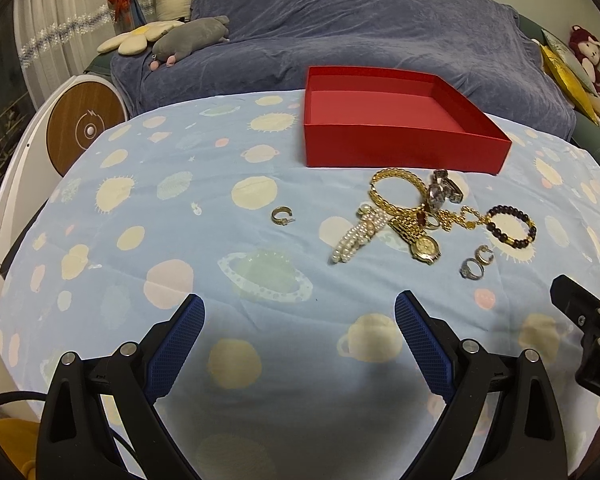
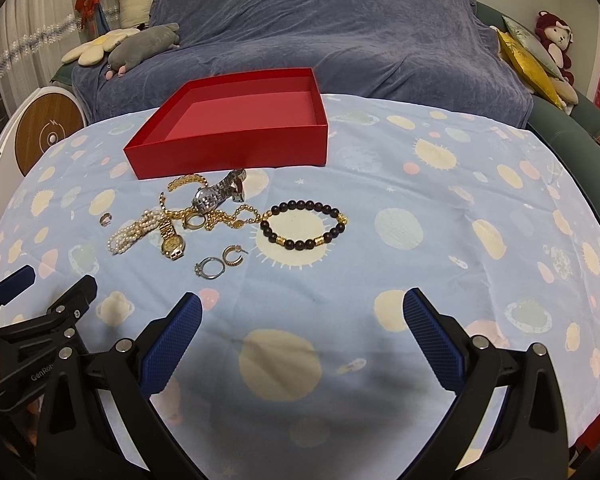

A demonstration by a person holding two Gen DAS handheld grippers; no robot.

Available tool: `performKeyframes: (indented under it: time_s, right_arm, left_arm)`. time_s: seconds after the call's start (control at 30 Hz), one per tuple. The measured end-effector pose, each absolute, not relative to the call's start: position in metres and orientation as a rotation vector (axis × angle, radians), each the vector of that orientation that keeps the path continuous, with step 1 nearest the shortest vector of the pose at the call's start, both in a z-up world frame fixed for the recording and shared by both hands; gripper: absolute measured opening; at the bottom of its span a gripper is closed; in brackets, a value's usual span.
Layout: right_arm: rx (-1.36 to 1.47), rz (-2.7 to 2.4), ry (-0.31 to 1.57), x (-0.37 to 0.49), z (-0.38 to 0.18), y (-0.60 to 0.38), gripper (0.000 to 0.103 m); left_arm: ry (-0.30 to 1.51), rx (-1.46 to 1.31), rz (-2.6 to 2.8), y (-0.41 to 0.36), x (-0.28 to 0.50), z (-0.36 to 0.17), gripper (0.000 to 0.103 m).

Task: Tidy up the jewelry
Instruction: 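Grasp the pearl bracelet with the left gripper while the right gripper grasps the silver watch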

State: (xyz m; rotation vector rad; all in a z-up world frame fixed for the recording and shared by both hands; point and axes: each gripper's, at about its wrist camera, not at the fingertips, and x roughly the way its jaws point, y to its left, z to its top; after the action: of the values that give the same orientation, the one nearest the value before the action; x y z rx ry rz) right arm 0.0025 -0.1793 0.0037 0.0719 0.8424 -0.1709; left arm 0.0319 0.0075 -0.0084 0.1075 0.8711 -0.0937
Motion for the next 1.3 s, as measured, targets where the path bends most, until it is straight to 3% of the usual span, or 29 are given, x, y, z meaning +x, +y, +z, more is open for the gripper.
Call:
performKeyframes:
  time_s: [0.3,0.4,0.53,0.67,0.73,0.87,1.13,1.3]
  right_arm:
    - [0.093,-0.148,0.836,0.043,0.012,-0.196,0.098]
    - [0.082,-0.149,0.835,0.043,0.007,-0.197,0.098]
    - [0.094,-0.133,0.867,0.044,0.0,-0.198,0.098]
    - [0.088,-0.143,0.845,0.044,0.004,-0.199,0.098]
    - [0.088,-0.147,0.845,0.045,0.004,-0.201,0.098]
    - [0.106,-0.137,0.859,0.047,0.001,-0.203,0.098]
    - [0.097,-0.085,0.866,0.054,-0.004,-0.193,0.096]
    - [0.11,0.009,0.888,0.073,-0.007,-0.17,0.08]
  left_arm:
    - [0.903,0.064,-0.178,0.018,0.075,-0.01,0.091]
    - [0.932,0.049,-0.23,0.017,0.081,-0.017,0.074]
    - [0.946,0.08,-0.27,0.001,0.085,-0.025,0.067]
    - [0.967,0.091,-0.294,-0.011,0.092,-0.034,0.047]
    - [0.951,0.104,-0.298,-0.015,0.092,-0.036,0.042]
    - [0.948,0.098,-0.349,-0.017,0.093,-0.036,0.01]
    - [0.896,0.039,-0.368,-0.001,0.085,-0.012,0.009]
    - [0.844,0.022,-0.287,0.025,0.089,0.005,0.008]
